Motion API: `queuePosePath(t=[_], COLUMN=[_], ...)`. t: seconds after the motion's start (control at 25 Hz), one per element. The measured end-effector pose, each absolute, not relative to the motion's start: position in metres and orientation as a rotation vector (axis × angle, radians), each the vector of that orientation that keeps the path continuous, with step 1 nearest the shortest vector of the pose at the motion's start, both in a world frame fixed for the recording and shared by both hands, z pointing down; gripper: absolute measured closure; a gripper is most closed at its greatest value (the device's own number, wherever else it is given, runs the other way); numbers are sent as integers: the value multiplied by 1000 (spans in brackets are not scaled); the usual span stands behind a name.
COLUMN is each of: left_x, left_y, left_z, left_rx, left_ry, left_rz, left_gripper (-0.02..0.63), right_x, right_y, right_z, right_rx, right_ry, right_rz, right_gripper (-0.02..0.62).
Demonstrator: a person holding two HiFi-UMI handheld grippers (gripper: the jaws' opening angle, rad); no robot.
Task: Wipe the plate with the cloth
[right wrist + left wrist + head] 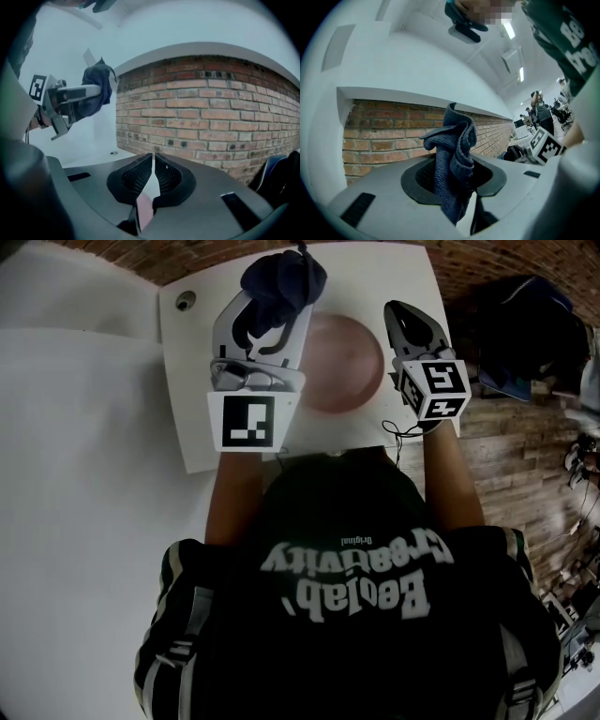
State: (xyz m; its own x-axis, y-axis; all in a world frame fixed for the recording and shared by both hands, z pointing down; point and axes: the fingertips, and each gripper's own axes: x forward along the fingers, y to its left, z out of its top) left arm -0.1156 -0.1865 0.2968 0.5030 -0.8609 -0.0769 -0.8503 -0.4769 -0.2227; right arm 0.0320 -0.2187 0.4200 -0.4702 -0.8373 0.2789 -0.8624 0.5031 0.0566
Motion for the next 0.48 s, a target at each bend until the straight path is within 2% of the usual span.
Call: queuePosePath(t=[0.24,0.48], left_x=[-116,-116], left_y=[-187,-186], left_z=[299,297], left_rx=[-2515,-2519], left_ry=[1458,1449], left_rz=[-58,-67], left_gripper=[463,463], right_x=[51,74], right_y=[-192,-158], right_z=[533,601], right_rx=[1309,1284], right_ry=[-2256,-2052], right_rz=[482,820], right_gripper=[572,522])
